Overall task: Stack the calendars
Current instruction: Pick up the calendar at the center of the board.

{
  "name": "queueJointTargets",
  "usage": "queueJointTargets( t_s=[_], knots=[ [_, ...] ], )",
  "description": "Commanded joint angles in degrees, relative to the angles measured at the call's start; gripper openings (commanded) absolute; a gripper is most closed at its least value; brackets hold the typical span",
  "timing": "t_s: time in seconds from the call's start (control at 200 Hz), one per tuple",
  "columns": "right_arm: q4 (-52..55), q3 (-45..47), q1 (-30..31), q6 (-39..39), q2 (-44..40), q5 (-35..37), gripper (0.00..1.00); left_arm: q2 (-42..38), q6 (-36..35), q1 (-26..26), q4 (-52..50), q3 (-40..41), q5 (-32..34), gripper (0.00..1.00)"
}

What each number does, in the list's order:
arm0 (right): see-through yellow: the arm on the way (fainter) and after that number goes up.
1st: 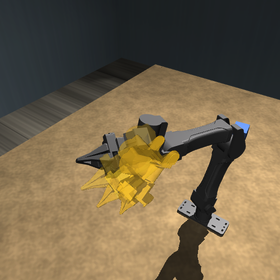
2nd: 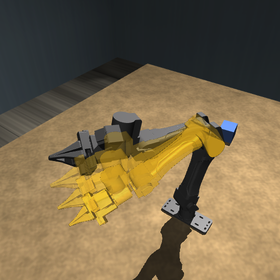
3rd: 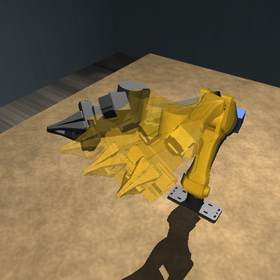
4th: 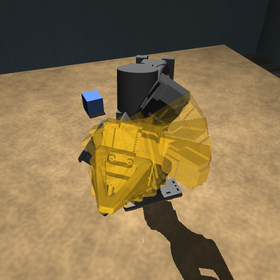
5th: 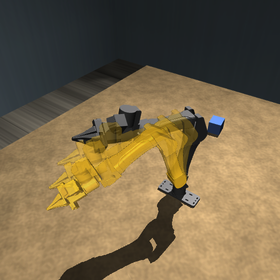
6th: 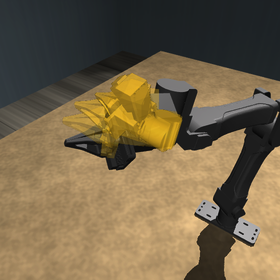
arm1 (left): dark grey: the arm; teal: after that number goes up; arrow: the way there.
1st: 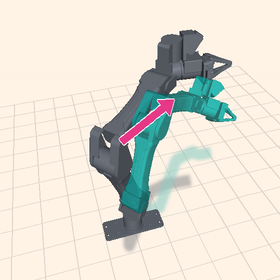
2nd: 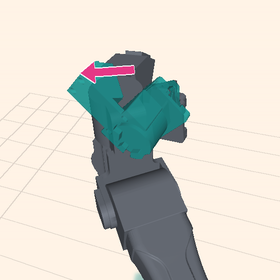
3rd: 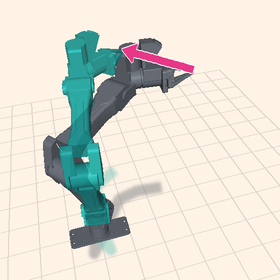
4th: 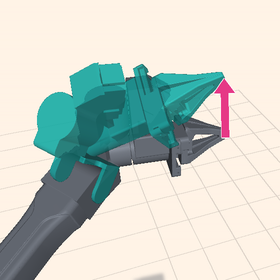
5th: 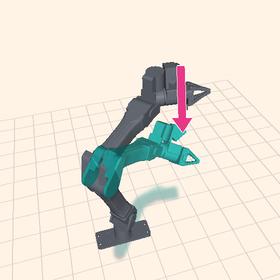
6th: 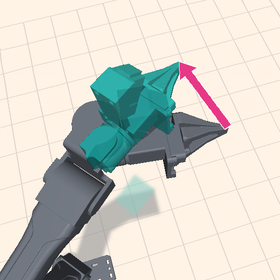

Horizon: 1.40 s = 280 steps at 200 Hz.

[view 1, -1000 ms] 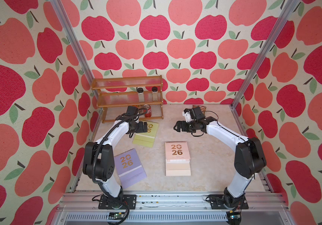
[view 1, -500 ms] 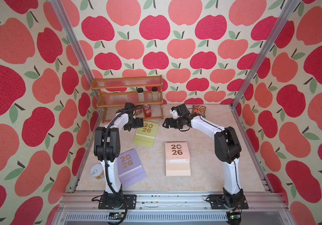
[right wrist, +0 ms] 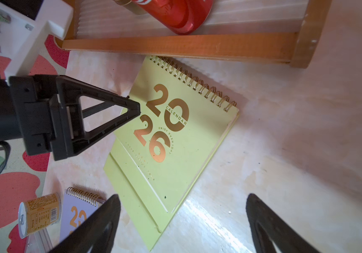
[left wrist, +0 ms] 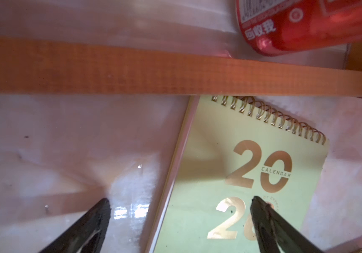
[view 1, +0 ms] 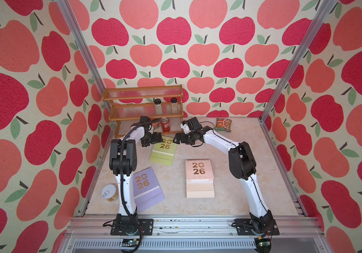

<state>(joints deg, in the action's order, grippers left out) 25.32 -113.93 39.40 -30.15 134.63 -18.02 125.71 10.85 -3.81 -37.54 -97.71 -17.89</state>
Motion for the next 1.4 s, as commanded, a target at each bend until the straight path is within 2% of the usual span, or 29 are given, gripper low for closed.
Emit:
queueJointTargets(
  t_s=[0.0,0.4,0.835,0.96,1.2,1.396],
  knots=[
    [2.5,-2.3,0.5,-2.0,2.5,-1.5,0.91,1.8,0.6,-0.6,-0.9,-0.7,-3.2,0.97],
    [4.3,-6.2,2.0,-4.7,7.1,-2.9,0.90,2.3,2.2,-3.1,-0.4,1.6,-7.5,0.95],
    [3.9,-7.0,1.9,-7.3,9.2,-4.7,0.89,-1.2,7.2,-3.1,6.4,9.2,-18.1,0.94],
    [-0.4,-5.1,1.6,-8.9,8.1,-7.3,0.89,-1.3,7.9,-3.0,7.6,10.6,-19.5,0.93],
    [-17.3,2.2,1.0,-15.5,2.9,-14.8,0.84,-2.1,9.0,-2.0,9.9,12.2,-22.4,0.93],
    [-22.5,4.1,1.1,-17.8,0.6,-18.4,0.81,-2.6,9.1,-1.2,10.6,12.6,-23.8,0.93]
  ],
)
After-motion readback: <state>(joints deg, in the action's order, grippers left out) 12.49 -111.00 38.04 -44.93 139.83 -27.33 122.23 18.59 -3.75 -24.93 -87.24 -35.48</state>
